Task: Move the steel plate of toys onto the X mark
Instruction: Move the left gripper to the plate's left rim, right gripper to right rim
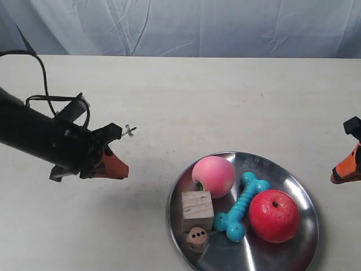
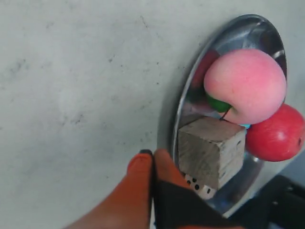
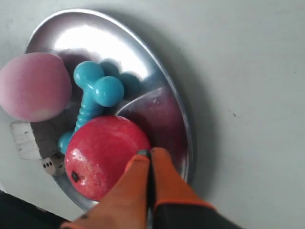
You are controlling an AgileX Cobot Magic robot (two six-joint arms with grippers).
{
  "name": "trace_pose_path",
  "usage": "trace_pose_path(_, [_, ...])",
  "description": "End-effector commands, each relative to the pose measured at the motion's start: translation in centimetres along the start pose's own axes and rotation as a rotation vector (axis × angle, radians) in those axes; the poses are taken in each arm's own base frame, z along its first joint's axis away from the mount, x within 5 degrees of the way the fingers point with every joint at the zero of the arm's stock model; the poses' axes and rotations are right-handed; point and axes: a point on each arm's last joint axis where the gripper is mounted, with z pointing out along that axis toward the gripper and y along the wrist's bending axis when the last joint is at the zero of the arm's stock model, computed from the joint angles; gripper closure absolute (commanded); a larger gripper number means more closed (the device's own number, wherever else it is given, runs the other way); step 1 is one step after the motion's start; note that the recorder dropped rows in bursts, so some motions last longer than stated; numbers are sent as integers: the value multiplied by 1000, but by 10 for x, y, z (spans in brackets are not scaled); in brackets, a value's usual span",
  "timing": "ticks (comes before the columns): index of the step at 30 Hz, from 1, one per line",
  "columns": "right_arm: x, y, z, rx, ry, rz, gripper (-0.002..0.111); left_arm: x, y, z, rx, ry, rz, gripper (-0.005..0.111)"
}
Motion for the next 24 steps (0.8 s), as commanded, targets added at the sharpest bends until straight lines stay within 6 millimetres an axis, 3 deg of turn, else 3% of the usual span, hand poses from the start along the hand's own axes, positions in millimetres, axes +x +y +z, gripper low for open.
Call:
trace_pose_path(1, [-3,0,-1,15,-20,-37,108,-3,15,7,280,-7,-137,107])
trace_pose_path(5, [-2,-1,0,23,-17,-40,101,1,26,22,334,52,-191,107])
trace_pose_path(12, [13,-11,21,76,-10,-10,65,14,27,48,316,145,-71,107])
trace_pose_path(15, [16,-13,24,87,-11,0,64,20,26,58,284,170,-56,107])
trace_pose_path(19, [16,-13,24,87,-11,4,64,25,23,66,258,185,-2,94])
trace_pose_path(24, [16,-14,24,88,-13,4,64,25,24,71,210,160,17,68])
